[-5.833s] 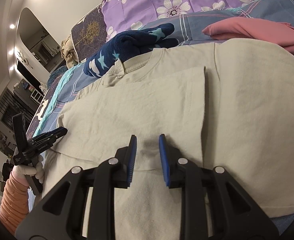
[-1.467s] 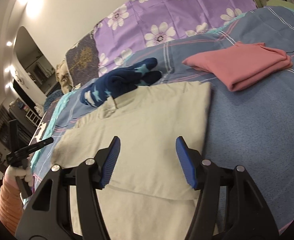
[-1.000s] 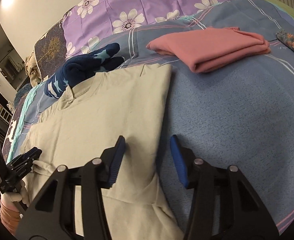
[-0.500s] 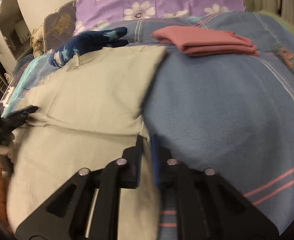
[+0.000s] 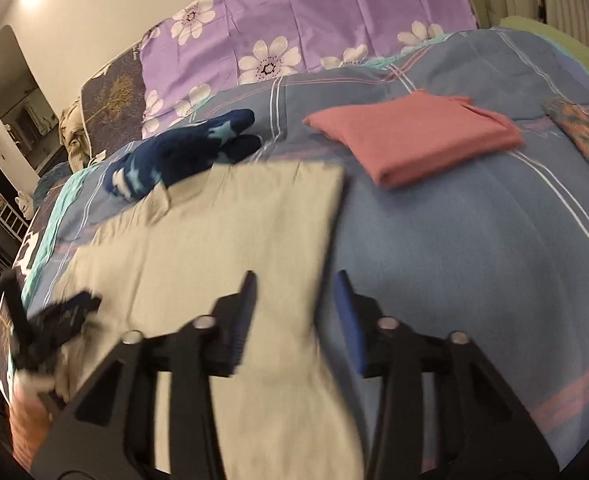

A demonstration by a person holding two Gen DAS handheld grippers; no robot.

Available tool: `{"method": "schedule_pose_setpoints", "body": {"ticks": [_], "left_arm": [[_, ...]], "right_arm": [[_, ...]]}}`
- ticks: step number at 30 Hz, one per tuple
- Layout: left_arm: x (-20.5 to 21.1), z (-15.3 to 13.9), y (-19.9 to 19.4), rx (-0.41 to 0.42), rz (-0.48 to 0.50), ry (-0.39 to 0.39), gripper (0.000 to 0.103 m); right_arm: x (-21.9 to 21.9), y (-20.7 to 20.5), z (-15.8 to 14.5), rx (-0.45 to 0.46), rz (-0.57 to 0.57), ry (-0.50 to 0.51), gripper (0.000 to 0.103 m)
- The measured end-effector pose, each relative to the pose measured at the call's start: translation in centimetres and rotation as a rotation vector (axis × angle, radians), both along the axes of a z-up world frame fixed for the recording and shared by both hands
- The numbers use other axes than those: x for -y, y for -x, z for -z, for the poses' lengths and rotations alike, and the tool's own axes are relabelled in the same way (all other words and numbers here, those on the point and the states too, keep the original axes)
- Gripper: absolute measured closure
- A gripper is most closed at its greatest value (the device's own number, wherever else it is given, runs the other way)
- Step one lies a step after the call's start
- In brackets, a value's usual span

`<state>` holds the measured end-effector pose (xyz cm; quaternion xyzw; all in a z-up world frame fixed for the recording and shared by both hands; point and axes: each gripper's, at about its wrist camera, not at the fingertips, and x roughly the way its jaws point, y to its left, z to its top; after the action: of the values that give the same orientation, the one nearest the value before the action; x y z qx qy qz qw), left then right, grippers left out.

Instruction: Fold small clothes

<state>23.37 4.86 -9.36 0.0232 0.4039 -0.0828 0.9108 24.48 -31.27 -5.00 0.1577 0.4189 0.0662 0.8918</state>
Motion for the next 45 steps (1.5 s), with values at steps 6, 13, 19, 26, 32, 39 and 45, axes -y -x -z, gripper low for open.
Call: {"method": "schedule_pose_setpoints", "body": {"ticks": [6,13,19,26,32,39,45], "left_arm": [[0.0,0.0,0.0,-0.001,0.004,0.003,0.050],[0.1,0.1,-0.1,-0.006,0.033,0.031,0.040],[0.0,0.0,0.0,-0.007,0.034,0.043,0.040],[-2.9,-1.5,1.4,0.007,-0.029,0.177,0.040],[-10.4,-4.6,5.2,0.085,-0.184,0.201,0.044],[-14.3,-0.6,3.2,-0.083,-0.141,0.290,0.078],[-15.1,0.5,1.7,-0.072,-0.077,0.403,0.076]], "right_arm": [[0.9,-6.7,3.1,-0.079,0.079,-0.115,0.100],[-1.4,-7.1,3.2,-0.016,0.117,0.228,0.100],[-0.8,-3.9,-0.2,0.069,0.153,0.224,0.087],[-6.8,3.4,1.0,0.060,-0.160,0.129,0.070],[-4.7,3.1,4.6,0.013,-0.104,0.052,0.069],[-7.1,3.3,3.2,0.024,-0.118,0.221,0.068],[-11.7,3.2,-2.6,0.090,-0.189,0.259,0.068]]}}
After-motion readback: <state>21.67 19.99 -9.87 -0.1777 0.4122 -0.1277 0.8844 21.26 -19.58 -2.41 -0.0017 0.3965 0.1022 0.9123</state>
